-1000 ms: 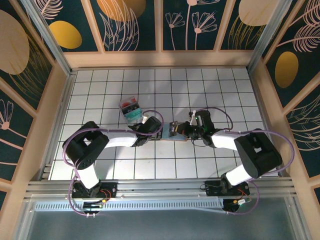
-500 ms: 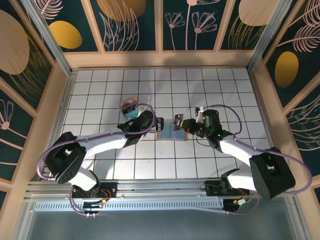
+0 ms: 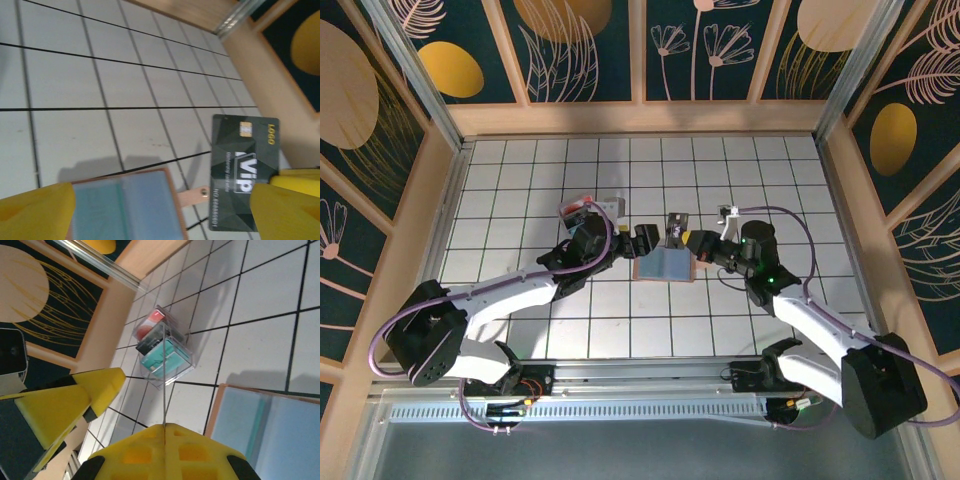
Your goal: Take the credit cards out of the card holder
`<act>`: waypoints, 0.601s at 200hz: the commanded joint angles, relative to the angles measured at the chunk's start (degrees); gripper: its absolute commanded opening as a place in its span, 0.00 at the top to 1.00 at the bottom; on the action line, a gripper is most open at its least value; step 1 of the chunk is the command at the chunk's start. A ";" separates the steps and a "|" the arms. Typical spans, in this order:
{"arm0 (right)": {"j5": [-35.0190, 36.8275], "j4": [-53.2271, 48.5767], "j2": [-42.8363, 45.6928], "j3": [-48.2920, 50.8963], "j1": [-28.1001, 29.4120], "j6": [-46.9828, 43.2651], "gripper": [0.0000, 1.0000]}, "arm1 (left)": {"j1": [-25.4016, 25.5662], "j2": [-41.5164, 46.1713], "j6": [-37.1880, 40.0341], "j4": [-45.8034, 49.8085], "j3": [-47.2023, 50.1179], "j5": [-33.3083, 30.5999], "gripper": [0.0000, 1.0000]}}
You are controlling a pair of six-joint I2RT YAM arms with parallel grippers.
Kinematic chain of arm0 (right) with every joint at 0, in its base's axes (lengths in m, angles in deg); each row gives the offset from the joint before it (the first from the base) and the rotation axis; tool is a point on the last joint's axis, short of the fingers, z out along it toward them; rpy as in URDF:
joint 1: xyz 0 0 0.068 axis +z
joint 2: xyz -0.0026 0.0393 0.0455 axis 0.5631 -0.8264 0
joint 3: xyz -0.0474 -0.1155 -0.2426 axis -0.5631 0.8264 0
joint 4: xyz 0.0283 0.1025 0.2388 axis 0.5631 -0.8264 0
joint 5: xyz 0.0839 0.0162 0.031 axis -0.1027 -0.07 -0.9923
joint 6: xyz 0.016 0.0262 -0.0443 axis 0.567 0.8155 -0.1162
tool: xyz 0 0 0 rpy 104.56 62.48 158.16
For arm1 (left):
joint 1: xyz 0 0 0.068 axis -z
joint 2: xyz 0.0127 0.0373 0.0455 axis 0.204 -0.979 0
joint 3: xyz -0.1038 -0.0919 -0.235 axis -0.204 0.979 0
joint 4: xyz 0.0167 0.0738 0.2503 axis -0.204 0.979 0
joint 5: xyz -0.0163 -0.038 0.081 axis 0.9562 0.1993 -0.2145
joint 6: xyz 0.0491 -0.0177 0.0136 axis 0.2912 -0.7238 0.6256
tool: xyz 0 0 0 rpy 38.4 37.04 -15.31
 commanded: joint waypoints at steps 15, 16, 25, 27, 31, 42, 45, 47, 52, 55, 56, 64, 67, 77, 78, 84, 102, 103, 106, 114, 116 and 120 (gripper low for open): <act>-4.15 6.84 1.41 1.09 -0.38 2.22 1.00 | -0.26 -0.35 -1.45 -9.98 0.87 9.03 0.13; -4.15 6.84 1.41 1.09 -0.38 2.22 1.00 | -0.29 -0.39 -1.51 -10.14 0.89 9.25 0.13; -5.10 8.42 1.42 1.30 -0.38 2.71 1.00 | -0.23 -0.89 -1.60 -11.60 0.84 11.15 0.15; -5.29 8.77 1.40 1.30 -0.36 2.82 1.00 | -0.27 -1.03 -1.65 -11.95 0.82 11.62 0.15; -5.73 9.31 1.39 1.43 -0.35 3.00 1.00 | -0.23 -1.20 -1.77 -12.57 0.83 12.29 0.16; -6.78 10.79 1.41 1.44 -0.36 3.46 1.00 | -0.26 -1.72 -2.05 -14.03 0.83 13.68 0.18; -6.99 11.25 1.45 1.48 -0.37 3.57 1.00 | -0.23 -1.75 -2.10 -14.27 0.86 13.87 0.19; -7.17 11.47 1.45 1.53 -0.36 3.65 1.00 | -0.22 -1.86 -2.10 -14.37 0.87 13.99 0.19; -7.58 11.94 1.47 1.49 -0.37 3.92 1.00 | -0.23 -1.96 -2.31 -14.59 0.87 14.18 0.19; -7.86 12.41 1.52 1.48 -0.36 4.04 1.00 | -0.22 -2.06 -2.33 -14.71 0.92 14.20 0.20; -7.94 12.48 1.50 1.48 -0.33 4.06 1.00 | -0.22 -2.04 -2.35 -14.70 0.95 14.21 0.20; -8.55 13.22 1.55 1.55 -0.39 4.24 1.00 | -0.29 -2.20 -2.43 -14.79 0.99 14.30 0.21; -8.81 13.58 1.56 1.57 -0.39 4.34 1.00 | -0.23 -2.19 -2.43 -14.90 0.99 14.30 0.21; -9.54 14.33 1.81 1.48 -0.33 4.50 1.00 | -0.38 -2.26 -2.59 -15.04 1.12 14.21 0.22; -9.62 14.40 1.82 1.53 -0.32 4.47 1.00 | -0.39 -2.23 -2.61 -15.04 1.14 14.25 0.22; -9.90 14.74 1.83 1.48 -0.36 4.57 1.00 | -0.45 -2.21 -2.64 -15.20 1.23 14.25 0.23; -10.56 15.26 2.02 1.48 -0.34 4.74 1.00 | -0.78 -2.13 -2.94 -16.06 1.51 14.76 0.28; -10.61 15.31 2.05 1.48 -0.32 4.76 1.00 | -0.81 -2.16 -2.96 -16.13 1.56 14.79 0.28; -10.72 15.39 2.05 1.53 -0.32 4.89 1.00 | -0.78 -2.12 -3.01 -16.37 1.60 14.96 0.29; -11.11 15.94 2.03 1.64 -0.38 5.13 1.00 | -0.82 -2.29 -3.19 -16.97 1.60 15.36 0.31; -11.21 16.12 2.01 1.65 -0.36 5.21 1.00 | -0.83 -2.33 -3.29 -17.09 1.54 15.51 0.32; -11.42 16.53 2.00 1.72 -0.37 5.28 1.00 | -0.84 -2.45 -3.33 -17.42 1.52 15.81 0.34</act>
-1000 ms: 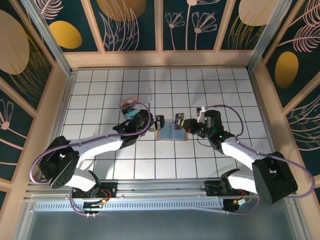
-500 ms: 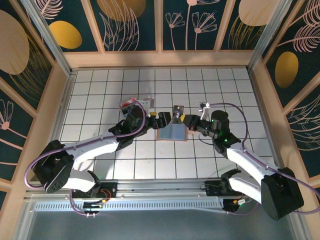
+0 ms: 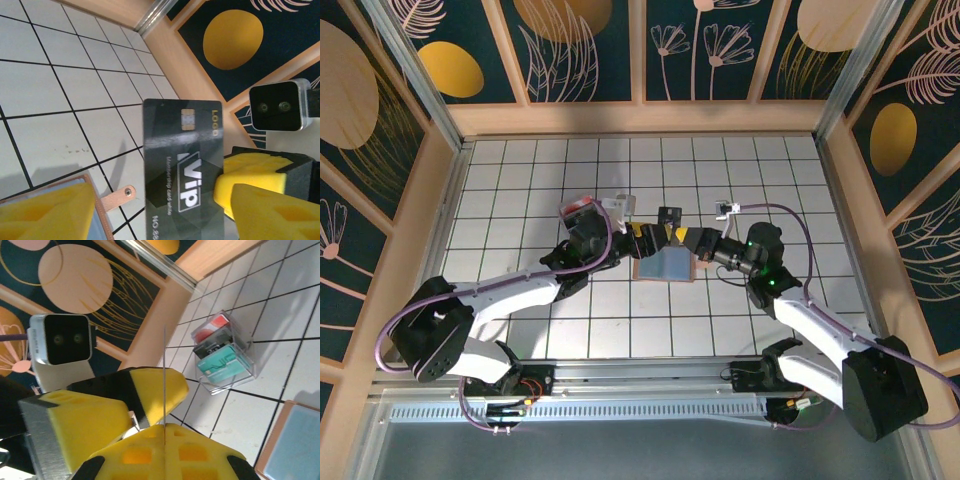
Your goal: Take the credit cards out of the card holder
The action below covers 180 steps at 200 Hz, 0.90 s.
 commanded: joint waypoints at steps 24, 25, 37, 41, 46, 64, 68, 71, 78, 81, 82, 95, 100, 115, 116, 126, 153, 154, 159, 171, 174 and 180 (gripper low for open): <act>-3.68 6.41 1.15 0.79 -0.31 1.62 1.00 | -0.58 -1.52 -1.64 -6.81 0.07 4.50 0.43; -3.69 6.43 1.17 0.79 -0.28 1.59 1.00 | -0.55 -1.56 -1.62 -6.89 0.09 4.59 0.43; -4.03 7.01 1.02 0.79 -0.32 1.76 1.00 | -0.53 -1.86 -1.91 -7.55 -0.14 5.27 0.49; -4.13 7.21 1.02 0.79 -0.32 1.83 1.00 | -0.60 -1.94 -1.87 -7.74 -0.22 5.43 0.51; -4.30 7.51 0.98 0.79 -0.34 1.89 1.00 | -0.54 -2.00 -1.89 -7.97 -0.22 5.62 0.54; -4.79 8.20 0.89 0.84 -0.34 2.01 1.00 | -0.60 -2.00 -2.00 -8.37 -0.44 5.91 0.66; -4.88 8.35 0.85 0.87 -0.32 2.06 1.00 | -0.62 -1.98 -2.02 -8.45 -0.48 5.91 0.68; -4.99 8.49 0.79 0.85 -0.30 2.12 1.00 | -0.62 -1.88 -1.91 -8.46 -0.50 5.91 0.70; -5.15 8.64 0.68 0.87 -0.26 2.14 1.00 | -0.62 -1.87 -1.74 -8.53 -0.59 5.91 0.72; -5.19 8.65 0.67 0.80 -0.33 2.04 1.00 | -0.58 -1.84 -1.65 -8.53 -0.59 6.02 0.73; -5.19 8.69 0.67 0.79 -0.34 2.02 1.00 | -0.60 -1.81 -1.67 -8.54 -0.59 6.01 0.73; -5.32 8.78 0.39 0.79 -0.34 2.06 1.00 | -0.67 -1.74 -1.26 -8.33 -0.75 5.91 0.77; -5.37 8.83 0.26 0.77 -0.33 2.04 1.00 | -0.63 -1.66 -0.94 -8.09 -0.89 5.91 0.79; -5.54 9.09 -0.27 0.70 -0.34 2.17 1.00 | -0.63 -1.45 0.32 -6.79 -1.27 5.62 0.84; -5.54 9.09 -0.28 0.70 -0.30 2.17 1.00 | -0.62 -1.39 0.41 -6.61 -1.28 5.59 0.85; -5.54 9.09 -0.64 0.61 -0.34 2.09 1.00 | -0.62 -1.11 1.60 -5.48 -1.55 5.09 0.89; -4.94 8.01 -1.23 0.26 -0.29 1.63 0.98 | -0.64 -0.07 5.13 -2.10 -2.46 3.50 1.00; -4.89 7.93 -1.20 0.22 -0.32 1.55 0.98 | -0.63 0.00 5.23 -1.98 -2.53 3.43 1.00; -4.65 7.49 -1.19 0.09 -0.30 1.46 0.92 | -0.63 0.24 5.86 -1.36 -2.73 3.04 1.00; -3.88 6.29 -1.34 -0.21 -0.28 1.06 0.75 | -0.62 0.76 7.77 0.30 -3.33 2.17 1.00; -3.87 6.14 -1.33 -0.32 -0.32 0.87 0.73 | -0.62 0.97 8.41 0.81 -3.55 1.94 1.00; -3.83 5.68 -1.24 -0.42 -0.32 0.54 0.69 | -0.66 1.17 9.57 2.12 -3.97 1.45 1.00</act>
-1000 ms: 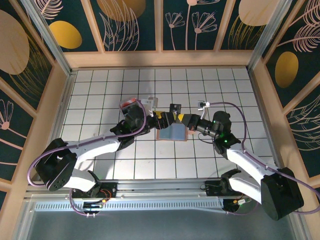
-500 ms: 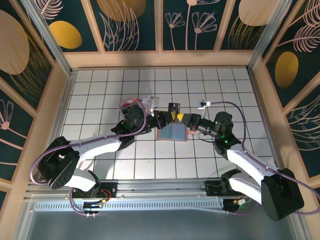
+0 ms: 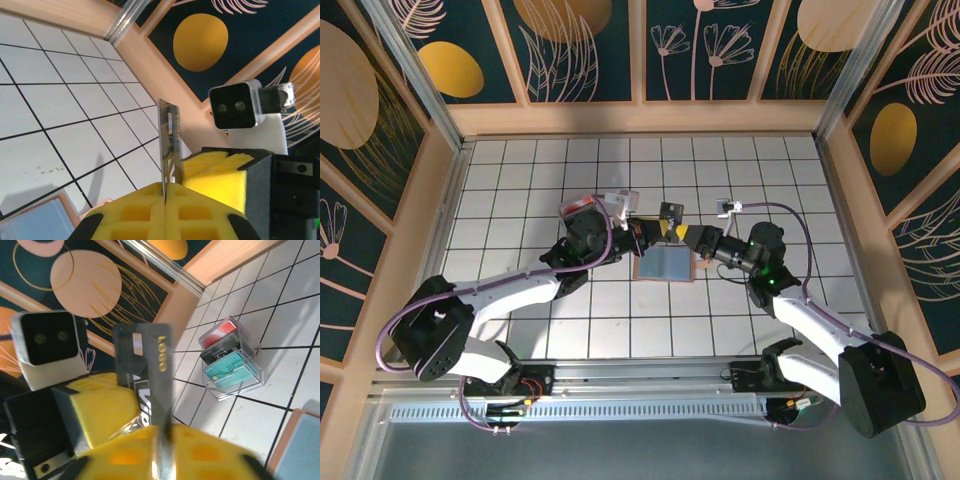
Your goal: Take the credit cards out of the card holder
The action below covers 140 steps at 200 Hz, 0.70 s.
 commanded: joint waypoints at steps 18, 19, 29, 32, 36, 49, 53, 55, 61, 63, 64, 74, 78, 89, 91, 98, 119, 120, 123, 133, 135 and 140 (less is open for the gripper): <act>-0.97 -1.06 0.55 -1.51 0.67 -2.12 0.60 | -0.16 2.36 9.88 9.44 -3.79 -5.36 1.00; -0.88 -1.25 0.55 -1.57 0.63 -2.23 0.60 | -0.16 2.40 10.18 9.66 -3.86 -5.48 1.00; 0.26 -3.39 0.90 -2.00 0.60 -3.04 0.58 | -0.18 3.00 12.19 12.11 -4.33 -6.89 1.00; 0.65 -3.87 0.97 -2.13 0.64 -3.29 0.57 | -0.16 3.12 12.78 12.68 -4.50 -7.29 1.00; 1.10 -4.87 1.15 -2.30 0.61 -3.72 0.57 | -0.20 3.38 13.40 13.41 -4.57 -7.65 1.00; 2.46 -6.99 1.93 -2.42 0.68 -4.43 0.55 | -0.16 4.17 15.44 14.84 -4.64 -8.08 1.00; 2.88 -7.25 2.18 -2.38 0.65 -4.58 0.54 | -0.20 4.35 16.06 15.32 -4.64 -8.15 1.00; 2.98 -7.50 2.32 -2.30 0.68 -4.61 0.53 | -0.17 4.43 16.33 15.52 -4.64 -8.15 1.00; 3.53 -7.75 2.80 -2.08 0.61 -4.72 0.52 | -0.19 4.75 17.16 16.18 -4.73 -8.30 1.00; 3.66 -7.83 3.00 -1.98 0.60 -4.67 0.51 | -0.19 4.84 17.46 16.37 -4.77 -8.39 1.00; 3.72 -7.84 3.09 -1.94 0.60 -4.65 0.51 | -0.18 4.87 17.66 16.55 -4.75 -8.45 1.00; 4.79 -8.49 4.01 -1.48 0.67 -4.75 0.49 | -0.17 5.44 19.45 17.65 -4.92 -8.78 1.00; 5.30 -8.83 4.35 -1.42 0.63 -4.80 0.48 | -0.16 5.66 20.21 18.10 -4.98 -9.05 1.00; 6.89 -9.96 5.35 -1.20 0.64 -5.16 0.45 | -0.16 6.36 22.49 19.32 -4.99 -9.70 1.00; 7.16 -10.22 5.51 -1.15 0.61 -5.22 0.45 | -0.16 6.60 22.88 19.46 -4.99 -9.79 1.00; 8.01 -10.99 6.13 -1.04 0.66 -5.40 0.43 | -0.16 7.09 24.38 19.97 -4.78 -10.21 1.00; 9.56 -12.95 7.69 -1.06 0.66 -6.20 0.38 | -0.18 8.12 28.65 22.78 -5.14 -12.66 1.00; 9.62 -12.99 7.73 -1.08 0.63 -6.25 0.38 | -0.17 8.18 28.92 22.92 -5.11 -12.78 1.00; 9.81 -13.32 7.90 -1.10 0.60 -6.38 0.38 | -0.21 8.31 29.54 23.31 -5.16 -13.18 1.00; 10.47 -14.45 8.45 -1.35 0.62 -6.80 0.36 | -0.18 8.82 31.75 24.37 -5.09 -15.01 1.00; 10.58 -14.71 8.54 -1.41 0.60 -6.82 0.36 | -0.17 8.95 32.16 24.57 -5.08 -15.38 1.00; 10.99 -15.24 8.83 -1.53 0.63 -7.08 0.35 | -0.18 9.25 33.35 24.86 -4.95 -16.37 1.00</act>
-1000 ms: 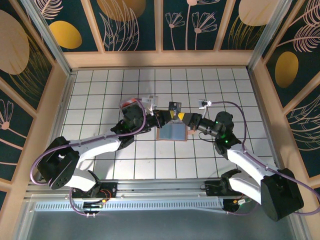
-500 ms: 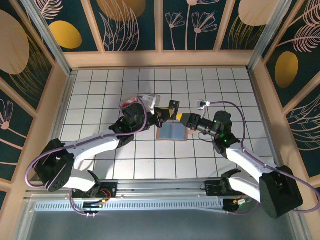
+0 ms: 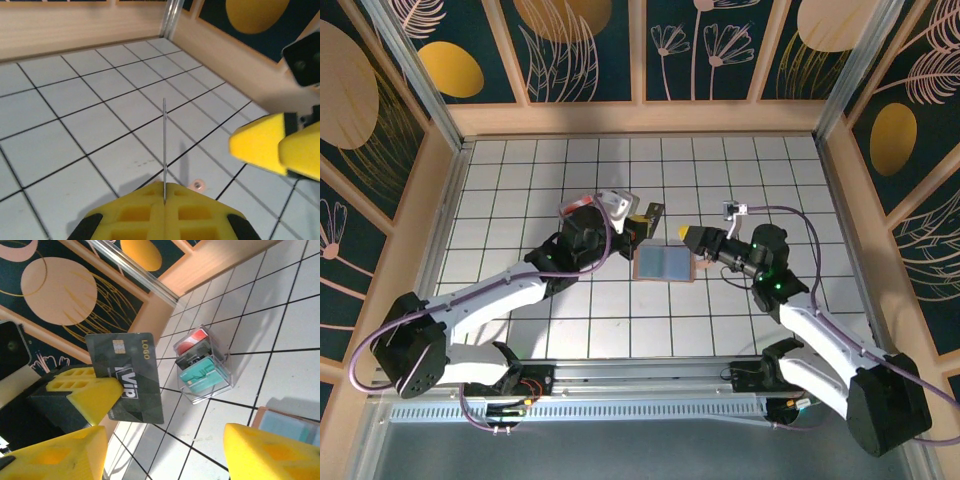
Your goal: Take the credit cards out of the card holder
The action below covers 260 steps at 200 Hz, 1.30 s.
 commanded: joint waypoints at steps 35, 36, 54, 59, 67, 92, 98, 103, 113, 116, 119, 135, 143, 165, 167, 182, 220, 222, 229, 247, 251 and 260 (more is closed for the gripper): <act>6.00 -6.39 2.99 -1.45 0.24 -2.85 0.30 | -1.69 2.43 15.11 7.34 -1.77 -8.88 1.00; 6.09 -6.51 3.00 -1.48 0.25 -2.86 0.30 | -1.77 2.39 15.33 7.45 -1.78 -8.90 1.00; 7.28 -8.38 3.27 -1.94 0.22 -3.26 0.29 | -3.64 2.41 20.02 9.32 -1.95 -7.81 1.00; 7.52 -8.73 3.44 -1.98 0.23 -3.31 0.29 | -4.09 2.43 21.46 9.98 -1.96 -7.43 1.00; 7.98 -9.34 3.63 -2.03 0.19 -3.40 0.29 | -4.86 2.58 24.10 10.98 -1.87 -6.37 1.00; 9.56 -11.18 4.32 -2.11 0.20 -3.56 0.26 | -7.71 2.52 29.73 14.10 -2.65 -5.42 1.00; 10.13 -11.74 4.46 -2.12 0.20 -3.61 0.26 | -8.49 2.46 31.24 14.97 -2.81 -4.75 1.00; 10.70 -12.11 4.51 -2.19 0.22 -3.49 0.26 | -9.03 2.39 32.48 15.62 -2.98 -4.28 1.00; 11.71 -13.12 4.53 -2.37 0.20 -3.49 0.25 | -9.89 2.26 34.77 16.49 -3.10 -4.00 1.00; 11.93 -13.31 4.53 -2.44 0.18 -3.50 0.25 | -10.13 2.18 35.34 16.72 -3.27 -4.04 1.00; 12.16 -13.54 4.54 -2.51 0.22 -3.50 0.24 | -10.43 2.05 35.90 16.97 -3.35 -4.05 1.00; 13.33 -14.62 4.54 -2.76 0.19 -3.40 0.22 | -11.81 1.49 38.05 17.91 -3.71 -4.54 1.00; 13.92 -15.15 4.54 -2.95 0.20 -3.32 0.20 | -12.44 1.21 38.54 18.02 -3.88 -5.45 1.00; 15.64 -17.07 4.40 -3.60 0.22 -3.48 0.15 | -13.95 0.69 41.48 18.95 -3.94 -6.07 1.00; 15.84 -17.25 4.30 -3.65 0.19 -3.49 0.14 | -14.08 0.68 41.77 19.18 -3.90 -5.81 1.00; 16.82 -18.50 4.01 -4.18 0.23 -3.56 0.10 | -15.21 0.58 43.91 20.67 -4.06 -4.10 1.00; 18.63 -20.86 3.16 -5.41 0.13 -3.57 0.05 | -19.27 -0.10 49.13 23.55 -4.95 0.05 1.00; 18.70 -20.97 3.17 -5.44 0.10 -3.57 0.04 | -19.46 -0.27 49.57 23.91 -5.10 0.29 1.00; 18.90 -21.12 3.11 -5.62 0.12 -3.49 0.04 | -20.29 -0.82 50.83 25.08 -5.72 1.18 1.00; 19.59 -21.67 3.17 -5.80 0.12 -3.33 0.04 | -22.14 -2.61 53.79 27.54 -6.60 2.71 1.00; 19.90 -21.84 3.11 -5.80 0.14 -3.31 0.04 | -22.55 -2.98 54.42 27.87 -6.83 2.92 1.00; 20.30 -22.15 3.14 -5.89 0.12 -3.23 0.03 | -23.30 -3.68 55.76 28.42 -7.02 3.36 1.00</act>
